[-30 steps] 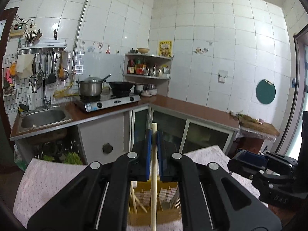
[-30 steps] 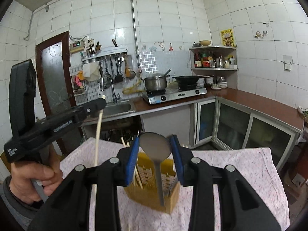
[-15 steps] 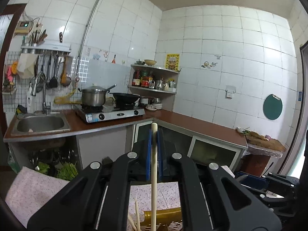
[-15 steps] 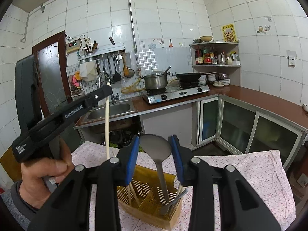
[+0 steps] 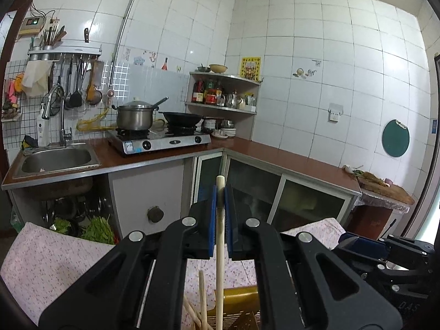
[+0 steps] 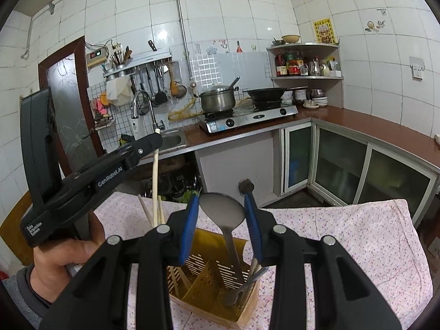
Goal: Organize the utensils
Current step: 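Open the left tool to drop the chopstick in while the right tool releases the spoon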
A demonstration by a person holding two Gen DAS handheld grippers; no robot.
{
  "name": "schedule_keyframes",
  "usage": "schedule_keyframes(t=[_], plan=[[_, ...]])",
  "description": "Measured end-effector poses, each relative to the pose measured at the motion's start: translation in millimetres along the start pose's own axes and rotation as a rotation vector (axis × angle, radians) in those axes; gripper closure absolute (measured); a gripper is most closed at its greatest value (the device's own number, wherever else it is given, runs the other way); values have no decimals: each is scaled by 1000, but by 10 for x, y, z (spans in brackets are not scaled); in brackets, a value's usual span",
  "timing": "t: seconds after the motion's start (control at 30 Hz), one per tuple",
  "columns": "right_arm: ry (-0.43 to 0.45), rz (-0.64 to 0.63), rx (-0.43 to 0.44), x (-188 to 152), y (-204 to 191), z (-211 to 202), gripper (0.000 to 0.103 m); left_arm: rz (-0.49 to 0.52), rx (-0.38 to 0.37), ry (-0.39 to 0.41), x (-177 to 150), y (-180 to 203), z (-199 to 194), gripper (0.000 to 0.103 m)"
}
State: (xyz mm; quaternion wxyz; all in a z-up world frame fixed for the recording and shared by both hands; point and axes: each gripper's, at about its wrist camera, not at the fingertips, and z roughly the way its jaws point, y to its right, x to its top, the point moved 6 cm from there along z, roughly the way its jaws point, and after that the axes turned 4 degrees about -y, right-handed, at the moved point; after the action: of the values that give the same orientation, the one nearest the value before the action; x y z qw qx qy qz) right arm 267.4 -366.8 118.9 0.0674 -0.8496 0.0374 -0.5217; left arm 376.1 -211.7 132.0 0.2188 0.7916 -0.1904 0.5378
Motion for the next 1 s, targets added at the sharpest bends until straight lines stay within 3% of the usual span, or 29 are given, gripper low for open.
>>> schedule_keyframes(t=[0.47, 0.57, 0.6, 0.63, 0.7, 0.77, 0.83, 1.0], plan=[[-2, 10, 5, -73, -27, -76, 68, 3, 10, -30, -204, -27, -44, 95], [3, 16, 3, -92, 3, -157, 68, 15, 20, -32, -205, -22, -92, 71], [7, 20, 0, -100, 18, -202, 68, 17, 25, -31, -207, -20, -110, 55], [9, 23, 0, -112, 31, -240, 68, 18, 34, -25, -209, -26, -144, 45], [12, 31, 0, -152, 66, -330, 63, 22, 49, -17, -213, -45, -228, 45], [15, 37, -10, -243, 122, -448, 46, 20, 59, -17, -236, -78, -323, 44], [14, 33, -37, -414, 198, -580, 40, 15, 84, -21, -310, -164, -496, 40], [-83, 120, -106, -1145, 548, -810, 34, -31, 159, -112, -876, -395, -995, 35]])
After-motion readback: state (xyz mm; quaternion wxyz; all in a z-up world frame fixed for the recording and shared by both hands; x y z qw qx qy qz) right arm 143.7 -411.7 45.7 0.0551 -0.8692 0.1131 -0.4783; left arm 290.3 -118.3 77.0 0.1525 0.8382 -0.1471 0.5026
